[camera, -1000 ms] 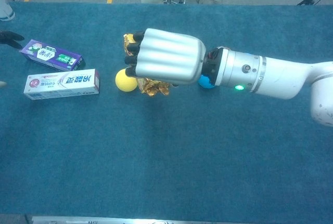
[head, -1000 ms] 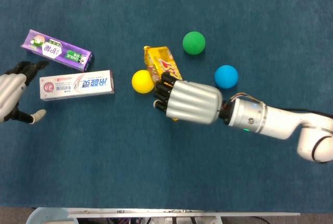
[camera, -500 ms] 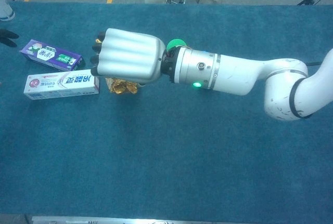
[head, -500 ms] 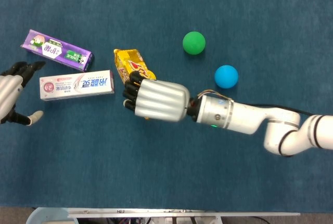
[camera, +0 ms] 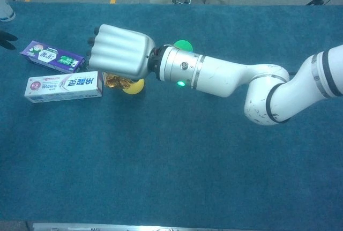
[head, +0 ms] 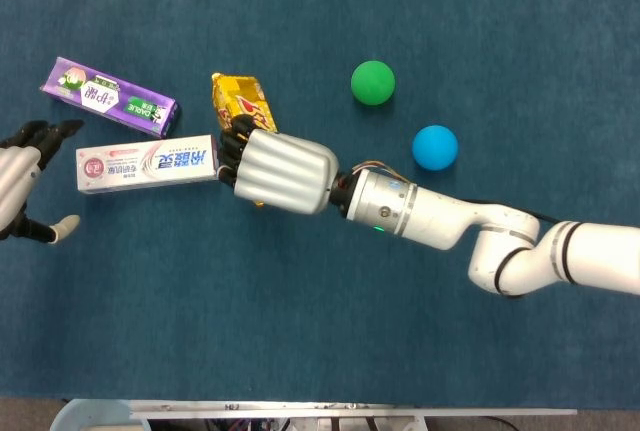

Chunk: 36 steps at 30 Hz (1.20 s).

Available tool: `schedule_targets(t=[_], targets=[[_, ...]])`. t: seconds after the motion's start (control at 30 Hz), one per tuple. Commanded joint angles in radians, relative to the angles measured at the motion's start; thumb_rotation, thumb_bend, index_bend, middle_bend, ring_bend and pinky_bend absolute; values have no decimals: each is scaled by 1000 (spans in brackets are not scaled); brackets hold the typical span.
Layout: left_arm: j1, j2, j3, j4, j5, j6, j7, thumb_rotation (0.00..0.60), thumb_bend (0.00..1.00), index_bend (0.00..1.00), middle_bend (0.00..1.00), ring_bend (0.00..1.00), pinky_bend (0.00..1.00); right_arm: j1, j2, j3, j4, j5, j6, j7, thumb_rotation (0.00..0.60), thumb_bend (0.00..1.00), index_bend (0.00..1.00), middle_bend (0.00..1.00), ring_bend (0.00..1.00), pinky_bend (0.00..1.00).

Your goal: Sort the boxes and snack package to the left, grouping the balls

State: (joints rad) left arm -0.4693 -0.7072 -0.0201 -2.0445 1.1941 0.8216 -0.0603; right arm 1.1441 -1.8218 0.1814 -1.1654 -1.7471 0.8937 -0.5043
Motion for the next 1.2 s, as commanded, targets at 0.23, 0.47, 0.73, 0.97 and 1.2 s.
schedule_targets(t=[0.23,0.47,0.73,0.97,1.2], targets=[[-4,-3,-3,-8,-9,-1,13,600,270,0,123,0,141,29,-54,-12,29,4,-10,-54,600,0,558,440,314,380],[4,2,-1,-10,-8,8,11,600,269,0,123,0,141,4,-51,8,-7,86,-46,-169,600,0,82,225,155,257],[3,6,-5,-13,5,6,4,600,269,0,124,0,141,-27,21,22,-113,151,-49,-212,600,0,6,174,119,231],[1,4,-6,-7,10,0,-1,600,270,0,124,0,141,-63,159,-7,-250,196,-86,-105,600,0,28,188,119,254],[1,-2,-4,-2,14,-7,-2,600,270,0,124,0,141,-94,268,-64,-339,272,-165,-73,600,0,155,266,170,398]])
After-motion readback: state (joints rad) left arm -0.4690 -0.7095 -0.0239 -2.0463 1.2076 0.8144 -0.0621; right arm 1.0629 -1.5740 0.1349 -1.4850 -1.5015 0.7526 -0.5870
